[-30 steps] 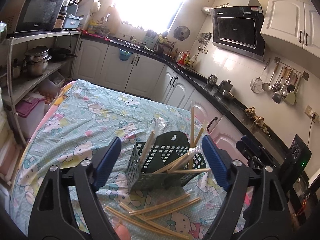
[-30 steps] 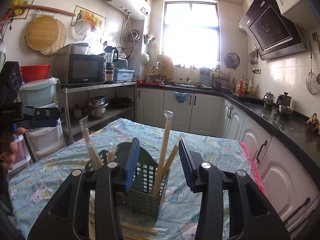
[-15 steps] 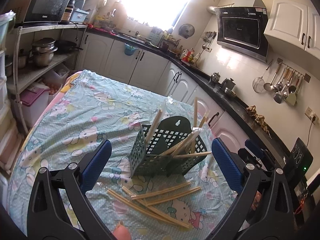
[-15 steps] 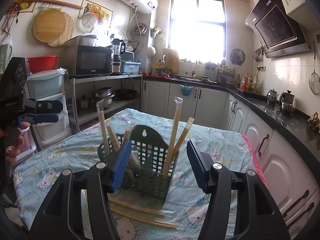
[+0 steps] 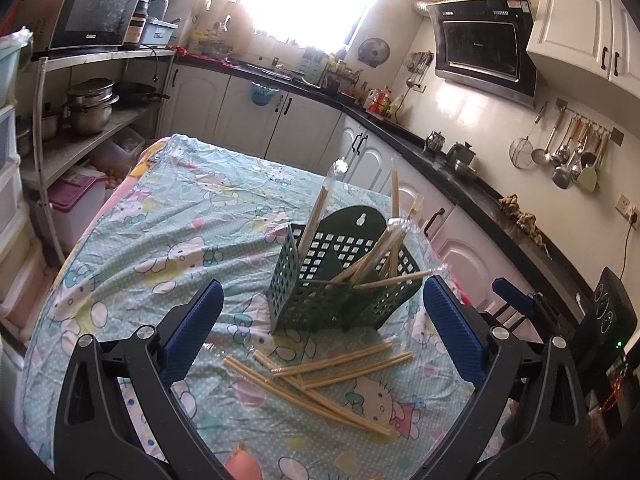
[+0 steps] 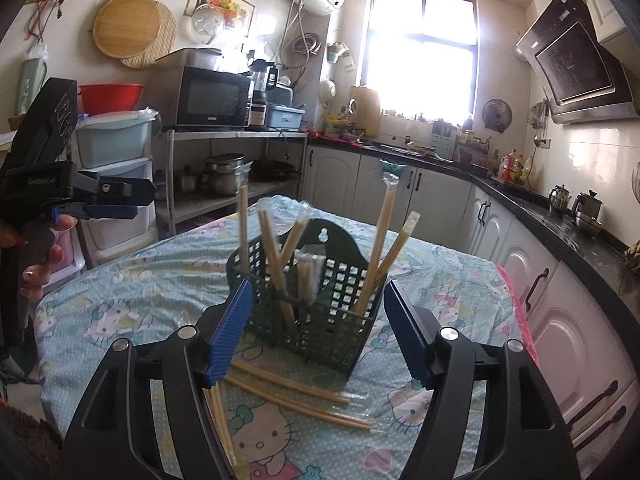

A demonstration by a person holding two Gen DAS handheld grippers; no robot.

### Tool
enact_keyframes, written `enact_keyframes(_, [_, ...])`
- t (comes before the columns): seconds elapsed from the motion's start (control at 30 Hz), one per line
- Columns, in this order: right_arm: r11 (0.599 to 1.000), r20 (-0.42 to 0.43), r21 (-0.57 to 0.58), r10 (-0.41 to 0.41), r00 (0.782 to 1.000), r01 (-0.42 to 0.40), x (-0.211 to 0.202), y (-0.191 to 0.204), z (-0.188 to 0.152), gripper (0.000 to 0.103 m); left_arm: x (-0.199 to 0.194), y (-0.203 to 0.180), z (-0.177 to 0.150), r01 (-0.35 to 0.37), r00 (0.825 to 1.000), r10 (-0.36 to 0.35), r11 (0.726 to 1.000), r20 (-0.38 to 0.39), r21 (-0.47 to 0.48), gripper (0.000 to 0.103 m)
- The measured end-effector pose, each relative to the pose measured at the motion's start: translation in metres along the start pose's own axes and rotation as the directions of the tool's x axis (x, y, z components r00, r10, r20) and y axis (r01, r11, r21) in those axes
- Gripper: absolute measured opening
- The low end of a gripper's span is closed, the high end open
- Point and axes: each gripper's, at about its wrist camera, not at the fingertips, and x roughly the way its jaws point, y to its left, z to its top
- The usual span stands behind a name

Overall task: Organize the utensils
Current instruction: 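Move both open tools back toward the chopstick pile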

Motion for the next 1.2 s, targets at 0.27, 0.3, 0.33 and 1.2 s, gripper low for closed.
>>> enact_keyframes(0.27, [0.999, -0.040, -0.031, 0.020, 0.999, -0.021, 0.003, 0.011, -0.012, 0.067, 0.003, 0.003, -0.013, -0.023, 0.999, 0.023, 1.000, -0.029, 0.015, 0.092])
enact_keyframes(0.3, [0.999, -0.046, -0.036, 0.023, 0.999, -0.024, 0.004, 0.013, -0.013, 0.067, 0.004, 0.004, -0.015, -0.026, 0.999, 0.026, 1.000, -0.035, 0.015, 0.092])
enact_keyframes(0.33, [0.999, -0.050, -0.040, 0.024, 0.998, -0.026, 0.005, 0.014, -0.013, 0.067, 0.005, 0.005, -0.016, -0.028, 0.999, 0.028, 0.999, -0.041, 0.015, 0.092])
enact_keyframes(1.2, [0.958, -0.270, -0.243, 0.086, 0.959, -0.154, 0.052, 0.060, -0.062, 0.064, 0.049, 0.060, -0.059, -0.101, 0.970, 0.069, 0.986, -0.232, -0.129, 0.092])
